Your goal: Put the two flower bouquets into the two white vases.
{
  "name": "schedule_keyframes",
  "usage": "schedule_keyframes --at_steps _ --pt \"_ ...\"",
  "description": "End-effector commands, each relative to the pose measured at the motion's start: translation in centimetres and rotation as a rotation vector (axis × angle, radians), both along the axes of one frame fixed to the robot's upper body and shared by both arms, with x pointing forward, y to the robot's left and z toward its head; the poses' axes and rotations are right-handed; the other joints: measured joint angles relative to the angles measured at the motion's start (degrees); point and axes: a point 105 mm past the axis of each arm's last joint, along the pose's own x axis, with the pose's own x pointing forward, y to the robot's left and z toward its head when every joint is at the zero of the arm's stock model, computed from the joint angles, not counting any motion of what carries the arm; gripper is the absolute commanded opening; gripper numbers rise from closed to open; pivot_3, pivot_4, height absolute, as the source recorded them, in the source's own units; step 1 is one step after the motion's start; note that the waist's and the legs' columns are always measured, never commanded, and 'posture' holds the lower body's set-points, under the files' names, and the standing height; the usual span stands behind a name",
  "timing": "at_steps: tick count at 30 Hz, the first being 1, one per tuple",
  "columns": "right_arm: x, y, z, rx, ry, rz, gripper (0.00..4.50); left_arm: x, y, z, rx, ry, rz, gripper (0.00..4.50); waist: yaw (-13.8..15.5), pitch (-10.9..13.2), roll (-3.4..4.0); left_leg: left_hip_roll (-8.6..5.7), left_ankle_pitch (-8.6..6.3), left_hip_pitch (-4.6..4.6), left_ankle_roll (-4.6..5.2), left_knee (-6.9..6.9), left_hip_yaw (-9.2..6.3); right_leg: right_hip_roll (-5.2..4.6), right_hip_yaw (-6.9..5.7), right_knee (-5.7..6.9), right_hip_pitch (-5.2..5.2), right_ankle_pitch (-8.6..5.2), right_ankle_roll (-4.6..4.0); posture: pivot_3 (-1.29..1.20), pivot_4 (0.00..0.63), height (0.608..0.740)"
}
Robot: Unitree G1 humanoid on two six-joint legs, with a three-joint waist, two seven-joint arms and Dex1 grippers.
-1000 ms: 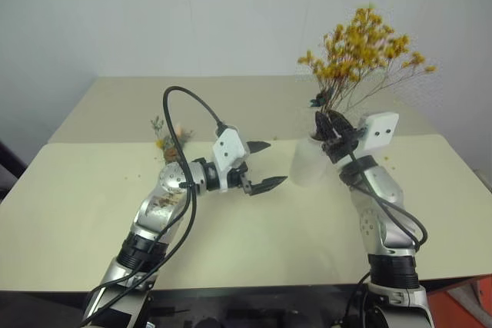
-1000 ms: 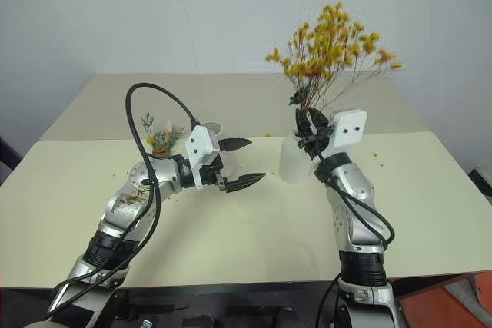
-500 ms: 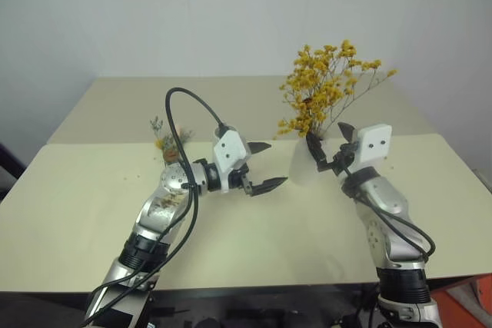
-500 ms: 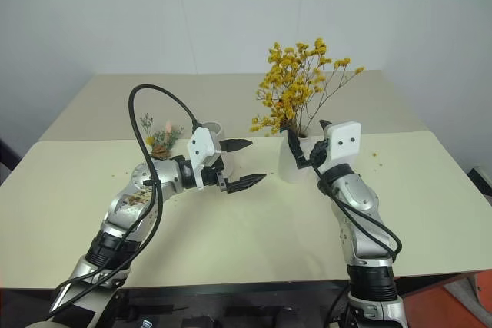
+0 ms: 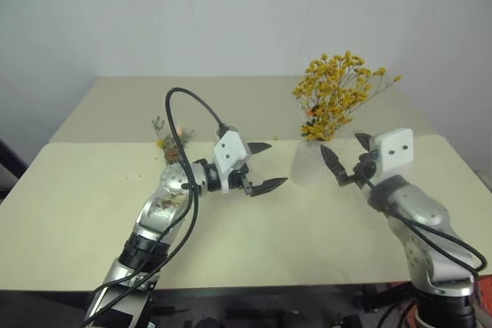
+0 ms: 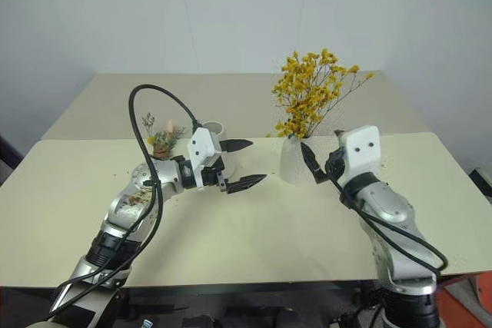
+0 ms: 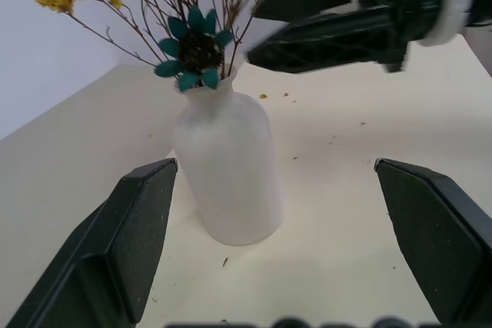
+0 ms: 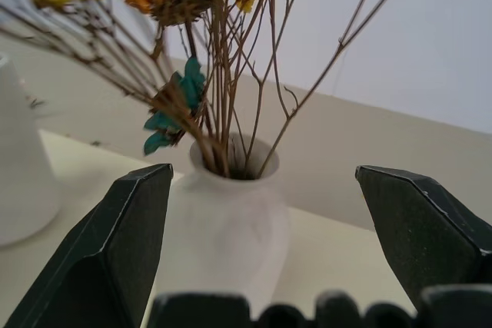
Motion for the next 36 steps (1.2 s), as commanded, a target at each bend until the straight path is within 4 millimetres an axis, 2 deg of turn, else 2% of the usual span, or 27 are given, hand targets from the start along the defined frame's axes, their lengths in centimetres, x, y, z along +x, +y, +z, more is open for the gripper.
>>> schedule_keyframes --at_steps 1,5,9,12,16,21,24,26,28,33,36 --pt "-1.9 -0.2 1.0 -0.036 -0.002 0.051 4.47 -0.5 0.3 0.9 -0.014 -0.040 -0.005 4.50 0.0 0.0 0.00 0.00 0.00 0.01 0.00 -0.01 0.00 0.00 0.00 0.00 0.00 0.00 0.00 0.00 0.150 0.740" --pt "-3.9 -0.1 0.1 -0.043 0.094 0.149 4.47 -1.4 0.6 0.6 -0.019 -0.020 -0.016 4.50 -0.1 0.0 0.00 0.01 0.00 0.02 0.00 -0.01 0.00 0.01 0.02 -0.01 0.02 0.00 0.00 0.00 0.150 0.740" --pt "-6.9 1.3 -0.9 -0.046 0.225 0.372 4.47 -3.4 1.6 -0.1 -0.100 0.072 -0.010 4.50 -0.1 0.0 0.00 0.02 -0.01 0.01 0.01 -0.02 0.00 0.00 0.02 -0.02 0.02 -0.01 0.00 0.00 0.150 0.740" --pt "-8.1 2.8 -1.3 -0.050 0.315 0.540 4.47 -4.1 3.3 -1.3 -0.191 0.219 0.083 4.50 -0.4 0.0 -0.02 0.07 -0.01 0.17 0.02 -0.02 0.02 0.02 0.05 -0.02 0.16 -0.01 0.01 0.00 0.150 0.740" --pt "-8.6 5.6 -1.0 -0.110 0.350 0.748 4.47 -3.9 6.4 -3.3 -0.167 0.322 0.322 4.50 -0.4 0.0 -0.06 0.16 -0.01 0.76 0.02 -0.01 0.03 0.11 0.04 -0.11 0.78 -0.28 0.42 0.00 0.150 0.740" --pt "-8.1 7.9 -0.3 -0.136 0.337 0.884 4.47 -3.3 10.7 -4.3 -0.136 0.396 0.625 4.50 0.0 0.0 -0.11 0.23 -0.01 0.95 0.01 -0.01 -0.01 0.16 -0.05 -0.19 0.99 -0.37 0.45 0.00 0.150 0.740" --pt "-7.2 9.3 -0.4 -0.182 0.333 0.926 4.47 -3.1 12.8 -3.1 -0.165 0.351 0.799 4.50 0.1 0.0 -0.13 0.20 -0.01 0.83 0.01 -0.01 -0.02 0.12 -0.07 -0.20 0.91 -0.35 0.42 0.00 0.150 0.740" --pt "-6.7 10.1 -0.5 -0.211 0.316 0.954 4.47 -2.7 13.8 -1.8 -0.207 0.335 0.873 4.50 0.3 0.0 -0.14 0.18 -0.01 0.79 0.01 -0.02 -0.02 0.08 -0.07 -0.20 0.86 -0.25 0.26 0.00 0.150 0.740" --pt "-6.4 10.8 -0.4 -0.215 0.299 0.986 4.47 -1.8 14.6 -1.3 -0.195 0.337 0.969 4.50 1.1 0.0 -0.14 0.16 -0.01 0.75 0.01 -0.02 -0.08 0.08 -0.16 -0.20 0.84 -0.19 0.16 0.00 0.150 0.740" --pt "-5.8 11.4 -0.5 -0.252 0.291 1.001 4.47 0.7 16.2 -2.2 -0.080 0.459 1.254 4.50 1.5 0.0 -0.19 0.04 -0.01 0.73 0.00 0.00 -0.12 0.01 -0.19 -0.23 0.90 -0.18 0.18 0.00 0.150 0.740" --pt "-5.4 11.5 -0.8 -0.283 0.298 0.990 4.47 1.7 16.6 -2.4 -0.084 0.569 1.359 4.50 1.3 0.0 -0.22 0.02 -0.01 0.68 0.00 -0.01 -0.15 0.01 -0.20 -0.24 0.86 -0.12 0.09 0.00 0.150 0.740"
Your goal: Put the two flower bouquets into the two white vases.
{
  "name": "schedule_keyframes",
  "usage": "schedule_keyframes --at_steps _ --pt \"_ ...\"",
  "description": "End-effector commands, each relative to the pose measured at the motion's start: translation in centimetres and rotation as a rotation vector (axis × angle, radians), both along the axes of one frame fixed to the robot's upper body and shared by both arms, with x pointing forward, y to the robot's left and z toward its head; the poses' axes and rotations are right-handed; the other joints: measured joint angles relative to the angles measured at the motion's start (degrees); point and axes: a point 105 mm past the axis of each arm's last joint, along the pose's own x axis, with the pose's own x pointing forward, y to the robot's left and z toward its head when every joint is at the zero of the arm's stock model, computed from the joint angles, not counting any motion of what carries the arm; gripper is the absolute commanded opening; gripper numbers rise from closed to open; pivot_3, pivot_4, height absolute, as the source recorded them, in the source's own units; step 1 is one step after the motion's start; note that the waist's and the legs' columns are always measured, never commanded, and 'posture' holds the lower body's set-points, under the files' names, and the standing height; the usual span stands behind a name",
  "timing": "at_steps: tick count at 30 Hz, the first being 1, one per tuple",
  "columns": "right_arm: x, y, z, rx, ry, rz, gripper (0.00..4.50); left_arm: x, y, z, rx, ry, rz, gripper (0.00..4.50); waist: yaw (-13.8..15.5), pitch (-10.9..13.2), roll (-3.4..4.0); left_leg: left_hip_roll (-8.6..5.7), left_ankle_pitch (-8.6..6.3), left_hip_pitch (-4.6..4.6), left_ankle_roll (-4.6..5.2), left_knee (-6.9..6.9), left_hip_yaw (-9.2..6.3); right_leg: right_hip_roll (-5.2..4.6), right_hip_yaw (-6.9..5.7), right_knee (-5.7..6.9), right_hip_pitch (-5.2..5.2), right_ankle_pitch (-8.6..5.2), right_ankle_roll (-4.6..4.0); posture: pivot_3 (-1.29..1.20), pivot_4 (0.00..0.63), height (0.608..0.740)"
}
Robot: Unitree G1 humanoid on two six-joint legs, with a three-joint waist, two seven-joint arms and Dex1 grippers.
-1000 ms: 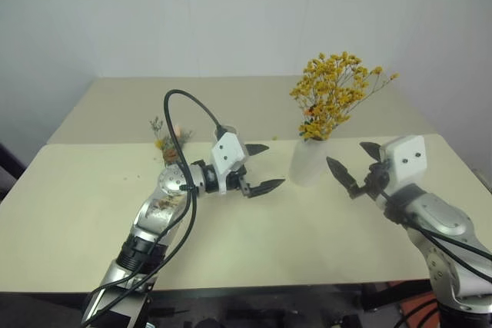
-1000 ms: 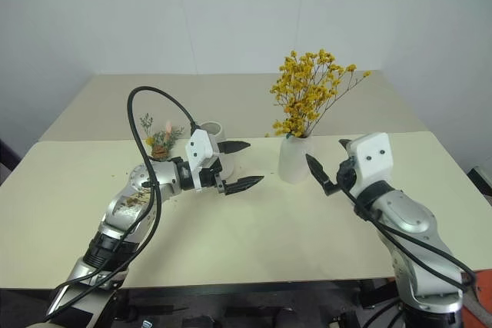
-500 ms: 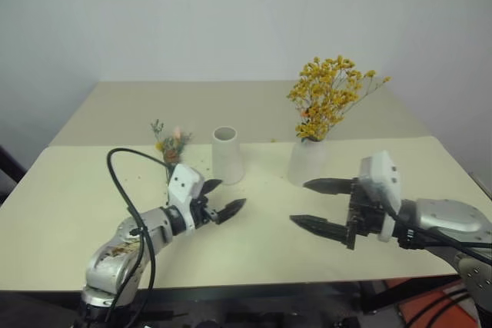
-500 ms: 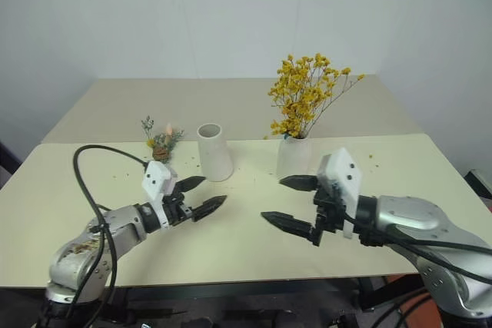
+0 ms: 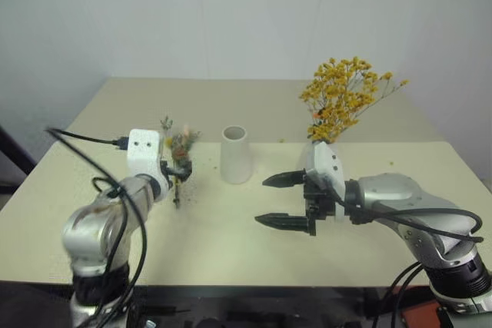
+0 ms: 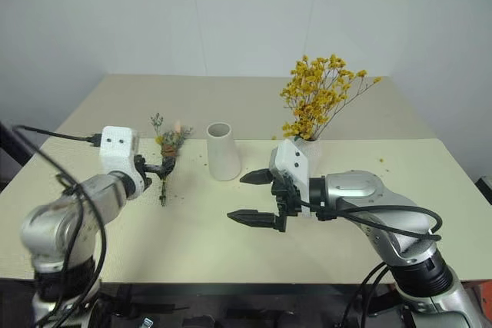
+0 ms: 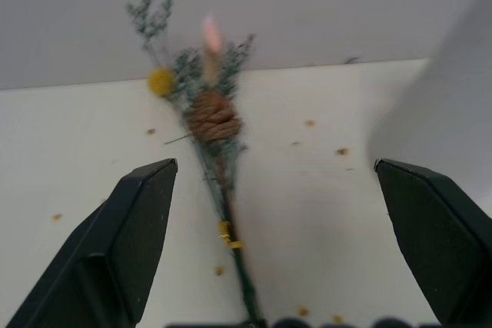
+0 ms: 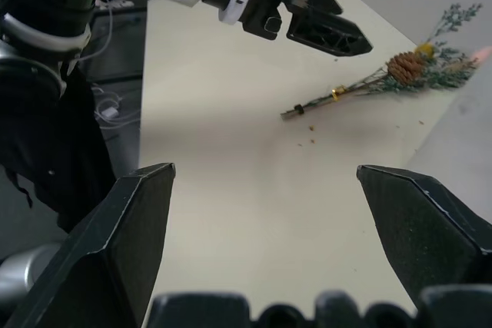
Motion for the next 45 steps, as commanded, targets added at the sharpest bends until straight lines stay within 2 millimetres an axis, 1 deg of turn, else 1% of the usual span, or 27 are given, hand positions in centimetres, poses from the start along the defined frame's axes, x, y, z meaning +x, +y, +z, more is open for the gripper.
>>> schedule_keyframes --at_steps 1,4,6,8,10,13,15,17,20,27,30,31,38,42,43,45 --pt "0.3 0.3 0.6 -0.027 -0.060 0.014 4.47 0.6 0.8 0.0 -0.012 0.097 0.114 4.50 -0.2 0.0 -0.02 0.00 0.00 -0.05 0.00 0.00 -0.01 0.00 -0.01 0.00 -0.05 0.01 -0.01 0.00 0.150 0.740" --pt "0.6 0.4 0.4 -0.046 -0.064 0.015 4.47 1.5 0.8 -0.4 -0.026 0.167 0.143 4.50 -0.5 0.0 -0.02 0.01 0.00 -0.22 -0.01 -0.04 -0.02 0.01 0.00 0.04 -0.27 0.03 -0.05 0.00 0.150 0.740" --pt "0.7 0.5 0.4 -0.053 -0.069 0.016 4.47 2.3 1.3 -0.7 -0.080 0.195 0.181 4.50 -0.5 0.0 -0.02 0.01 0.01 -0.25 -0.02 -0.08 -0.02 0.02 0.02 0.11 -0.39 0.04 -0.07 0.00 0.150 0.740" --pt "0.7 0.6 0.3 -0.063 -0.065 0.019 4.47 3.3 2.2 -1.2 -0.074 0.231 0.234 4.50 -0.5 0.0 -0.02 0.01 0.03 -0.25 -0.05 -0.09 -0.02 0.02 0.01 0.14 -0.42 0.06 -0.11 0.00 0.150 0.740" --pt "0.7 0.6 0.1 -0.075 -0.060 0.023 4.47 3.8 2.5 -1.5 -0.060 0.264 0.249 4.50 -0.4 0.0 -0.02 0.00 0.03 -0.25 -0.07 -0.09 -0.01 0.01 0.02 0.14 -0.42 0.07 -0.11 0.00 0.150 0.740" --pt "0.9 0.6 0.1 -0.087 -0.065 0.020 4.47 4.6 2.0 -1.4 -0.044 0.256 0.215 4.50 -0.3 0.0 -0.03 -0.01 0.03 -0.38 -0.08 -0.09 -0.02 -0.01 0.00 0.10 -0.52 0.07 -0.10 0.00 0.150 0.740" --pt "1.0 0.6 0.1 -0.089 -0.067 0.014 4.47 5.3 1.6 -1.3 -0.041 0.236 0.189 4.50 -0.2 0.0 -0.03 -0.03 0.09 -0.63 -0.19 -0.08 0.00 -0.05 0.04 0.17 -0.84 0.12 -0.10 0.00 0.150 0.740" --pt "1.1 0.7 0.1 -0.089 -0.068 0.013 4.47 5.8 1.6 -1.8 -0.032 0.247 0.187 4.50 0.0 0.0 -0.03 -0.03 0.23 -0.79 -0.42 -0.09 -0.01 -0.06 0.02 0.19 -1.00 0.16 -0.12 0.00 0.150 0.740" --pt "1.1 0.8 0.0 -0.091 -0.068 0.012 4.47 6.5 1.5 -2.3 -0.033 0.259 0.171 4.50 -0.1 0.0 -0.03 -0.04 0.24 -0.82 -0.44 -0.08 -0.01 -0.07 0.01 0.17 -1.00 0.19 -0.11 0.00 0.150 0.740" --pt "1.3 0.7 -0.2 -0.103 -0.072 -0.004 4.47 7.6 1.2 -2.6 -0.050 0.253 0.130 4.50 -0.2 0.0 -0.03 -0.03 0.24 -0.82 -0.43 -0.09 -0.01 -0.06 0.01 0.18 -1.01 0.19 -0.11 0.00 0.150 0.740" --pt "1.4 0.6 -0.2 -0.106 -0.075 -0.012 4.50 7.8 1.2 -2.4 -0.065 0.246 0.131 3.93 -0.2 0.0 -0.03 -0.03 0.24 -0.83 -0.43 -0.09 0.00 -0.06 0.01 0.17 -1.02 0.19 -0.11 0.00 0.150 0.740" --pt "1.5 0.6 -0.3 -0.107 -0.075 -0.015 4.50 7.9 1.2 -2.4 -0.073 0.241 0.129 3.67 -0.2 0.0 -0.03 -0.03 0.24 -0.83 -0.43 -0.09 0.00 -0.06 0.01 0.17 -1.02 0.19 -0.11 0.00 0.150 0.740" --pt "1.6 0.6 -0.5 -0.107 -0.071 -0.024 4.50 7.9 1.6 -3.0 -0.088 0.274 0.151 1.46 -0.2 0.0 -0.03 -0.04 0.24 -0.83 -0.43 -0.08 -0.01 -0.06 0.00 0.18 -1.01 0.20 -0.10 0.00 0.150 0.740" --pt "1.7 0.6 -0.7 -0.106 -0.069 -0.030 4.50 8.0 1.9 -3.0 -0.075 0.274 0.161 0.21 -0.2 0.0 -0.03 -0.03 0.24 -0.83 -0.43 -0.08 -0.01 -0.06 0.01 0.18 -1.02 0.20 -0.10 0.00 0.150 0.740" --pt "1.7 0.6 -0.7 -0.106 -0.069 -0.031 4.50 8.0 2.0 -3.0 -0.068 0.271 0.166 0.02 -0.2 0.0 -0.03 -0.03 0.24 -0.83 -0.43 -0.08 -0.01 -0.06 0.01 0.19 -1.02 0.20 -0.10 0.00 0.150 0.740" --pt "1.8 0.6 -0.7 -0.106 -0.068 -0.032 4.50 8.0 2.1 -2.9 -0.054 0.259 0.170 0.02 -0.2 0.0 -0.03 -0.04 0.24 -0.82 -0.43 -0.08 -0.01 -0.06 0.01 0.21 -1.02 0.20 -0.11 0.00 0.150 0.740"
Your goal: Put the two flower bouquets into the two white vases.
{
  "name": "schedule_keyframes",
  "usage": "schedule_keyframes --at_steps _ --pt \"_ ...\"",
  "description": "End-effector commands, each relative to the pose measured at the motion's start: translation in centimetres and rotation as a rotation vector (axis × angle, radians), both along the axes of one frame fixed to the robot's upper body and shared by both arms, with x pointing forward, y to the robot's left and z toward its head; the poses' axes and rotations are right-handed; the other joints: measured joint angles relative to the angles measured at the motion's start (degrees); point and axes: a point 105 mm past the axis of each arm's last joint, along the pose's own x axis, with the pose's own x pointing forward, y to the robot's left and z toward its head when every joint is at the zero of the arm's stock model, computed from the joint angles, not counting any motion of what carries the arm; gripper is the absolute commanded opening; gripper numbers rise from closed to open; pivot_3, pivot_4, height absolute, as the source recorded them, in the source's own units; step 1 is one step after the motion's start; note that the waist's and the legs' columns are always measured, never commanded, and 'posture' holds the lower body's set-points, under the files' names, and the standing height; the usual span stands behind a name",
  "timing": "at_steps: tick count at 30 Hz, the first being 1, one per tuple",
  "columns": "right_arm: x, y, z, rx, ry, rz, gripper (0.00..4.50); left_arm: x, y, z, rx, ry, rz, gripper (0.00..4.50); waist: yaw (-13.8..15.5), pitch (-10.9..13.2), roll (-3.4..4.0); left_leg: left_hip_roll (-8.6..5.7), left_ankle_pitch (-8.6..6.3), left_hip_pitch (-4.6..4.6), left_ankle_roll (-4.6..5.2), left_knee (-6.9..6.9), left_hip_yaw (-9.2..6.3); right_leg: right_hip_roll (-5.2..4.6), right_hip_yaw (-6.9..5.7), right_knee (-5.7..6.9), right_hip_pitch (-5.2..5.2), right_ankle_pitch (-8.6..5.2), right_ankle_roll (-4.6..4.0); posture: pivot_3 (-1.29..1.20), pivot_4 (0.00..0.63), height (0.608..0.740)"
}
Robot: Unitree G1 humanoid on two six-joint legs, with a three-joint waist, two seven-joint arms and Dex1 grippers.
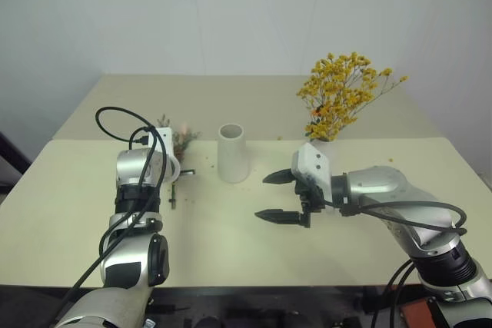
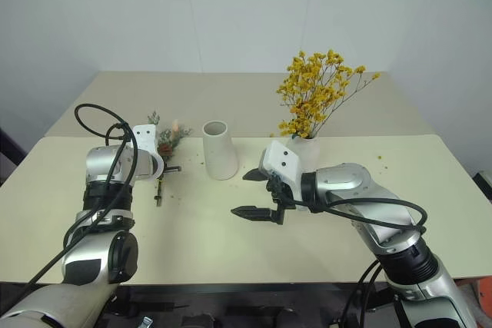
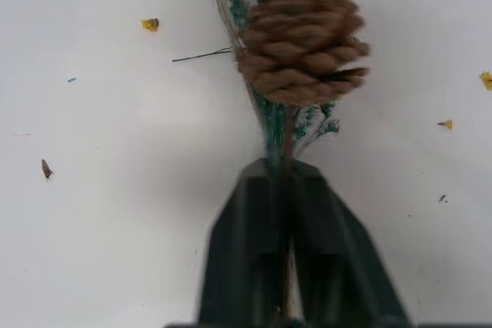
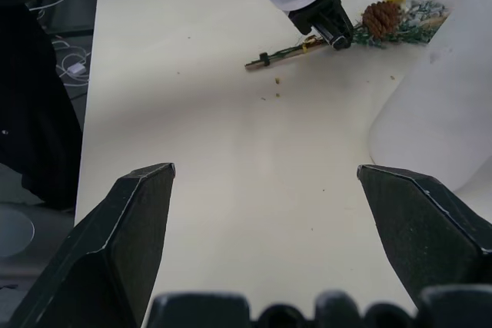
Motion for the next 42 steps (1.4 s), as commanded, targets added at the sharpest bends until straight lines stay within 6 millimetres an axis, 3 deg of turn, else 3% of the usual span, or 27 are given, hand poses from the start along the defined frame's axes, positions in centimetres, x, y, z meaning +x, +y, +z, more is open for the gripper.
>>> schedule_keyframes --at_steps 1,7,16,19,25,33,36,42 --pt "-0.2 0.3 0.4 0.007 -0.026 0.016 4.50 0.5 0.7 1.7 0.046 -0.065 0.015 0.02 0.0 0.0 0.00 0.00 0.00 0.00 0.00 0.00 0.00 0.00 0.00 0.00 0.00 0.00 0.00 0.00 0.150 0.740" --pt "-0.3 0.3 0.2 0.005 -0.028 0.011 4.50 0.7 1.0 3.5 0.096 -0.176 -0.004 0.02 0.0 0.0 0.00 0.00 0.00 -0.01 0.00 0.00 0.00 0.00 0.00 -0.01 -0.02 0.00 0.00 0.00 0.150 0.740" --pt "-0.3 0.1 0.5 0.024 -0.053 -0.018 4.50 0.3 1.6 13.3 0.067 -0.693 -0.108 0.02 0.0 0.0 0.00 0.02 0.01 -0.09 -0.03 0.00 0.00 -0.01 0.01 -0.02 -0.09 0.02 -0.02 0.00 0.150 0.740" --pt "-0.5 0.0 1.1 0.055 -0.066 -0.038 4.50 -0.1 1.2 15.6 0.103 -0.849 -0.191 0.02 0.1 0.0 0.00 0.01 0.02 -0.10 -0.04 0.01 0.00 -0.01 0.00 -0.02 -0.09 0.03 -0.02 0.00 0.150 0.740" --pt "0.2 -0.9 3.6 0.211 -0.133 -0.216 4.50 -1.1 -1.9 18.5 -0.101 -1.121 -0.524 0.02 0.2 0.0 0.00 0.02 0.02 -0.10 -0.04 0.03 0.01 -0.02 -0.03 -0.03 -0.05 0.03 -0.02 0.00 0.150 0.740" --pt "-0.1 -1.7 4.4 0.313 -0.177 -0.368 4.50 -1.0 -3.3 21.4 -0.411 -1.370 -0.686 0.02 0.1 0.0 -0.01 0.02 0.02 -0.15 -0.01 0.07 0.00 0.01 -0.08 -0.04 -0.05 0.03 -0.02 0.00 0.150 0.740" --pt "-0.5 -1.7 4.2 0.336 -0.173 -0.404 4.50 -0.8 -4.4 21.0 -0.572 -1.390 -0.802 0.02 -0.1 0.0 -0.01 0.02 0.02 -0.14 0.00 0.07 0.01 0.01 -0.07 -0.05 -0.03 0.03 -0.02 0.00 0.150 0.740" --pt "-1.2 -2.1 3.4 0.345 -0.161 -0.475 4.50 -0.9 -6.6 19.7 -0.731 -1.399 -0.950 0.02 -0.3 0.0 -0.01 0.02 0.03 -0.13 0.02 0.09 0.01 0.04 -0.07 -0.02 -0.02 0.03 -0.02 0.00 0.150 0.740"
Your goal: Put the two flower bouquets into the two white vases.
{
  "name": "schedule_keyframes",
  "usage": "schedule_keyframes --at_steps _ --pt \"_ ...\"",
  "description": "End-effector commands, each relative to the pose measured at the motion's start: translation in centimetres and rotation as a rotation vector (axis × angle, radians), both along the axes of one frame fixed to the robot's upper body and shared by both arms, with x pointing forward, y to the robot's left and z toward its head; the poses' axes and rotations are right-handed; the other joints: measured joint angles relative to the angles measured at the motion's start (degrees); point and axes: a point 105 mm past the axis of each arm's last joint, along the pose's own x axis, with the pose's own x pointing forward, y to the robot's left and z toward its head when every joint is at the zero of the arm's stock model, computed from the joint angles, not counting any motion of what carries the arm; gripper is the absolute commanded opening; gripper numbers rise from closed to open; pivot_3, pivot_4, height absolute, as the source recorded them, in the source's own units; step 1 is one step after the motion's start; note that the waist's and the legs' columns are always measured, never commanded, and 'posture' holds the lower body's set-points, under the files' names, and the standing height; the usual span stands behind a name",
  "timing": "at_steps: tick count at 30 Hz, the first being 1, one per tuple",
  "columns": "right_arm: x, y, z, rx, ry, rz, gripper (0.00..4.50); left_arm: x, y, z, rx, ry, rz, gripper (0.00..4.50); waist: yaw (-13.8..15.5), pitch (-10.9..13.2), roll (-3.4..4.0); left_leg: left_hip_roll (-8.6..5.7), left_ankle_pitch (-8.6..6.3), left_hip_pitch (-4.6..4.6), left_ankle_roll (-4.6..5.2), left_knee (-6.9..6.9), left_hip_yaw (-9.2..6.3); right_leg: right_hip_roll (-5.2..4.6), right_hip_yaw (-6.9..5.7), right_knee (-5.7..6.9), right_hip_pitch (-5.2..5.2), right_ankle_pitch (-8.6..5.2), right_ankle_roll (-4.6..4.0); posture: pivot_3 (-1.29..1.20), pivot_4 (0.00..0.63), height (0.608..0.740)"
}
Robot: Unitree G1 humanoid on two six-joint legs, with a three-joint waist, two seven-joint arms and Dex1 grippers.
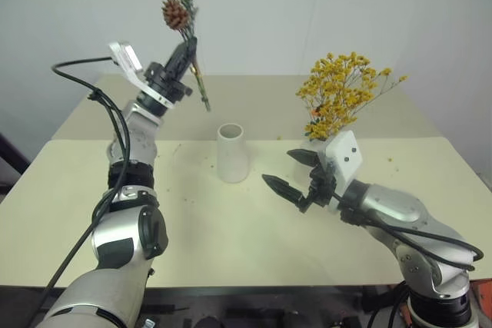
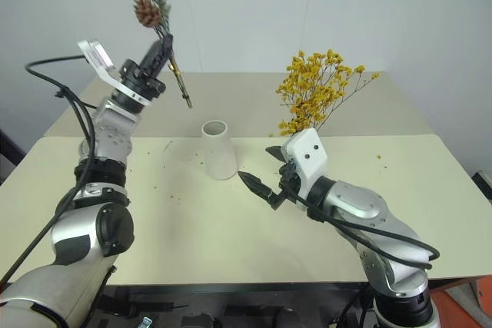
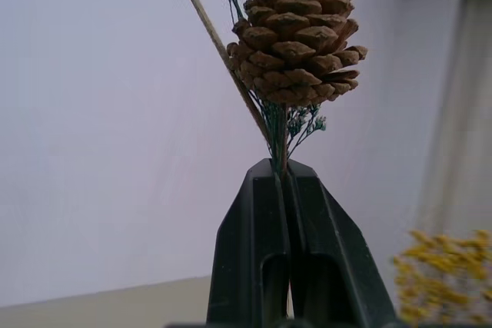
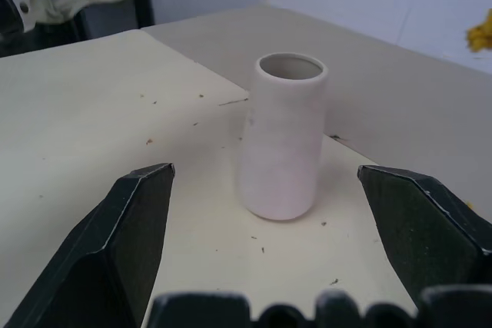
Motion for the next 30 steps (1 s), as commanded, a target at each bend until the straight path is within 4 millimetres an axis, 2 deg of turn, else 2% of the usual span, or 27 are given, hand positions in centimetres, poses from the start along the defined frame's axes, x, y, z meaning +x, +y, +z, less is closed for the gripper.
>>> schedule_keyframes --at_steps 1,13,24,30 --pt "-0.8 -0.3 0.6 0.010 -0.037 -0.031 4.50 -0.5 -0.7 1.4 -0.051 -0.080 -0.078 0.02 0.0 0.0 0.00 0.00 0.00 -0.01 0.00 0.00 -0.01 0.01 -0.01 -0.01 0.00 0.00 0.00 0.00 0.150 0.740" --pt "-1.1 -1.3 0.5 -0.010 -0.040 -0.095 4.50 -0.3 -3.1 -1.9 0.100 -0.085 -0.099 0.02 -0.1 0.0 0.00 0.00 -0.01 -0.02 0.02 0.00 -0.02 0.01 0.00 -0.01 -0.01 0.00 0.01 0.00 0.150 0.740" --pt "-0.8 -1.4 0.4 -0.007 -0.025 -0.113 4.50 -0.1 -3.7 -4.0 0.180 -0.067 -0.071 0.02 -0.1 0.0 0.00 0.00 -0.01 -0.02 0.03 0.00 -0.02 0.01 0.00 0.00 0.00 0.00 0.01 0.00 0.150 0.740" --pt "-0.7 -1.4 0.0 0.018 -0.001 -0.120 4.50 -0.3 -3.7 -6.0 0.251 -0.052 -0.069 0.02 -0.2 0.0 0.00 0.01 -0.01 0.00 0.03 0.00 -0.01 0.02 0.01 0.02 0.00 0.00 0.01 0.00 0.150 0.740"
